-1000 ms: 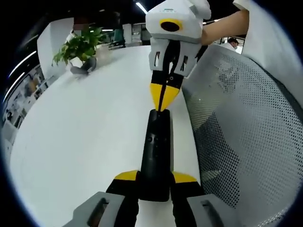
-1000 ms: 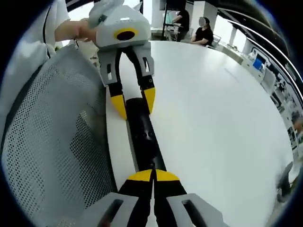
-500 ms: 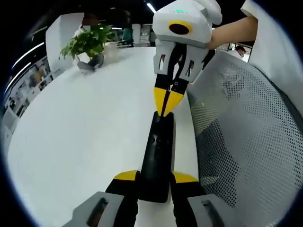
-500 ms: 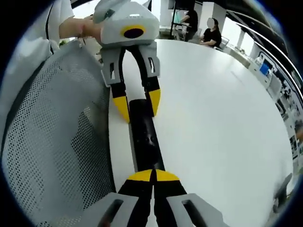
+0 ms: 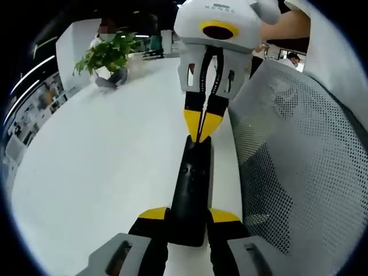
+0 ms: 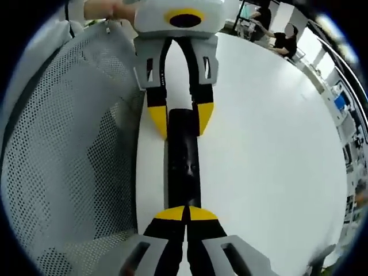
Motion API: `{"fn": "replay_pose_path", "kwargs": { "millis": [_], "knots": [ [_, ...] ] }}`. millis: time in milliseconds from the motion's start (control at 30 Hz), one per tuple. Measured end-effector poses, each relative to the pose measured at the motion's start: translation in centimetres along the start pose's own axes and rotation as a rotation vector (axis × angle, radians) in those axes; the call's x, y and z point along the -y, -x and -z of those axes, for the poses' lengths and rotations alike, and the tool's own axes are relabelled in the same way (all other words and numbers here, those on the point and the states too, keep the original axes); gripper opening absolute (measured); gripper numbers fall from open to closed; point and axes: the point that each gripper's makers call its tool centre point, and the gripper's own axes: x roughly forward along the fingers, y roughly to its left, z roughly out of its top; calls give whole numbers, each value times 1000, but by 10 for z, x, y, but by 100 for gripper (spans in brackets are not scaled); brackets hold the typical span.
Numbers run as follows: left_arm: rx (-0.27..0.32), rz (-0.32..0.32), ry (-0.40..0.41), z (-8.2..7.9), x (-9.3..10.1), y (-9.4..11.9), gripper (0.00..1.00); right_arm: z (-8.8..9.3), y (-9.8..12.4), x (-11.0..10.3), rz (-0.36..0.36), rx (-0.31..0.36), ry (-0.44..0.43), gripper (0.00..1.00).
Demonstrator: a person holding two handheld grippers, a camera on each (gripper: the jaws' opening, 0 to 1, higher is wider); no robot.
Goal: Press the specified remote control buttons in sequence, fully releasing each button before pressing the next.
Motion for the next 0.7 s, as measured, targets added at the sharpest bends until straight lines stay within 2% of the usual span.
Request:
{"fn": "replay_pose_path", "kwargs": {
  "millis": [133, 200, 433, 533, 567, 600, 667, 700],
  "knots": [
    [8, 1, 1, 0, 0, 0, 25, 0, -1, 1, -16, -24, -3, 0],
    [10, 1, 0, 0, 0, 0, 25, 1, 0, 1, -14, -3, -45, 0],
    [6, 6, -3, 0, 1, 0, 25, 1, 4, 2, 15, 217, -249, 0],
    [5, 5, -2, 0, 1, 0, 25, -1, 6, 2, 11, 304, -375, 0],
    [3, 5, -2, 0, 1, 0, 25, -8, 10, 4, 8, 374, -435, 0],
    [3, 4, 0, 0, 0, 0, 25, -12, 12, 6, 5, 409, -468, 0],
    [4, 3, 1, 0, 0, 0, 25, -9, 11, 5, 6, 372, -428, 0],
    [5, 3, 2, 0, 0, 0, 25, -4, 9, 7, 24, 324, -373, 0]
  ]
}}
